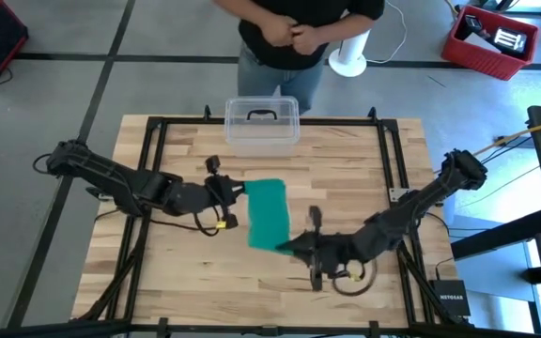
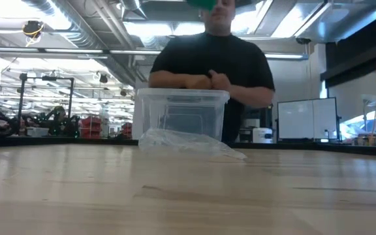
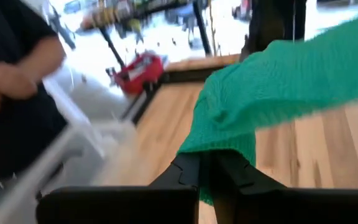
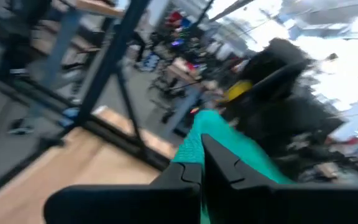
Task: Roll bandage
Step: Roll the green bandage
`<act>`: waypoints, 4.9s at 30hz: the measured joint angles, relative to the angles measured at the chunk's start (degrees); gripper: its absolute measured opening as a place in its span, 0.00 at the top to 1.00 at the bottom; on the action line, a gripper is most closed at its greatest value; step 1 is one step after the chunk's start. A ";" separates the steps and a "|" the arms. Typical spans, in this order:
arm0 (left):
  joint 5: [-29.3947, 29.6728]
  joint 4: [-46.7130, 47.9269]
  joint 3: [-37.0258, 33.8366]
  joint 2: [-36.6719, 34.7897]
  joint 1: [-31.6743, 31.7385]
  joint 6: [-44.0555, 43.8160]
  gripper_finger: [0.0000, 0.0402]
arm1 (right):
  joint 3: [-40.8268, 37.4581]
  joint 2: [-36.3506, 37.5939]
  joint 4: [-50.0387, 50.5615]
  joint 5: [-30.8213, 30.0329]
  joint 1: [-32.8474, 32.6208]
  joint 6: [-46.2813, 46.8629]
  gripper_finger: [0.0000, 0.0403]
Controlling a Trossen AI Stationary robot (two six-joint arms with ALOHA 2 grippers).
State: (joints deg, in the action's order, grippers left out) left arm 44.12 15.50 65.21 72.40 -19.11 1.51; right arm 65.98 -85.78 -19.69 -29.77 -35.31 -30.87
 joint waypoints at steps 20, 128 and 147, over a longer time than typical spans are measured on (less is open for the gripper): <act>-12.78 -10.07 0.00 -0.04 0.00 18.48 0.99 | -0.09 -10.33 10.05 5.20 5.61 30.68 0.70; -1.43 -17.89 0.02 -0.04 -4.55 41.81 0.99 | -19.10 7.06 -17.29 7.61 14.85 30.40 0.34; -0.07 -17.34 0.02 -0.02 -4.50 41.93 0.99 | -15.56 5.99 -17.97 6.63 13.37 27.87 0.96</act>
State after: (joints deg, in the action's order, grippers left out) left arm 44.05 -1.84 65.23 72.38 -23.62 43.43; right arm 50.41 -79.79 -37.66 -23.14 -21.94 -3.01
